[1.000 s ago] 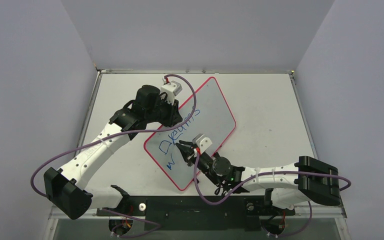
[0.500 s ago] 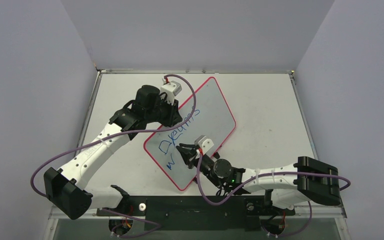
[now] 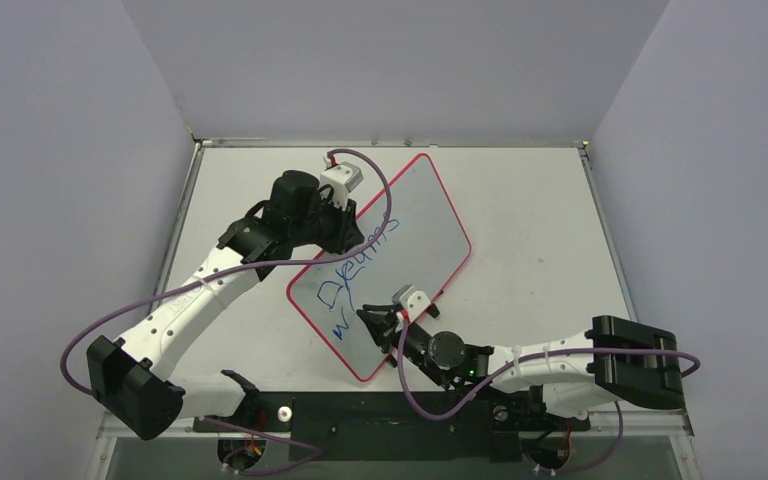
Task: Write a sentence on the whiteboard
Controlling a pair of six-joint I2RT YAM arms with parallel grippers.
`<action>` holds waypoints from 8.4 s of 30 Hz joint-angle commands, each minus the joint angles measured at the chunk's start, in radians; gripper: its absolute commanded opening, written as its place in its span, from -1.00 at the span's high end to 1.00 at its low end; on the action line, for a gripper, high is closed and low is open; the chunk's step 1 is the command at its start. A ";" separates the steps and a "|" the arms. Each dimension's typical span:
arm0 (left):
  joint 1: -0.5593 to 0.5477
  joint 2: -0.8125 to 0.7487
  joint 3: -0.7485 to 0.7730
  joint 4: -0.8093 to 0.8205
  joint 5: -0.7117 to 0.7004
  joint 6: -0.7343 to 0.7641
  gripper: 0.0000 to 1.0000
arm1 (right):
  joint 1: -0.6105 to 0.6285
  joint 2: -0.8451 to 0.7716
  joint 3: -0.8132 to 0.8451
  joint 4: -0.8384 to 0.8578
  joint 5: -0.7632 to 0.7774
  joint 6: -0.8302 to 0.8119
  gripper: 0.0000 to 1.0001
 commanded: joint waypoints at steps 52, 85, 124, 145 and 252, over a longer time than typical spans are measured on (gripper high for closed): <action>0.006 -0.038 -0.003 0.100 -0.104 0.097 1.00 | -0.081 0.006 0.178 -0.108 -0.009 -0.108 1.00; 0.006 -0.046 -0.003 0.102 -0.110 0.098 1.00 | 0.025 -0.008 0.081 -0.129 -0.002 0.021 1.00; 0.005 -0.045 -0.005 0.102 -0.108 0.099 1.00 | -0.146 -0.092 0.157 -0.139 -0.111 -0.137 1.00; 0.006 -0.052 -0.007 0.103 -0.112 0.099 1.00 | -0.154 -0.105 0.029 -0.169 -0.100 -0.079 1.00; 0.006 -0.058 -0.008 0.102 -0.109 0.099 1.00 | -0.275 -0.155 0.150 -0.228 -0.106 -0.043 1.00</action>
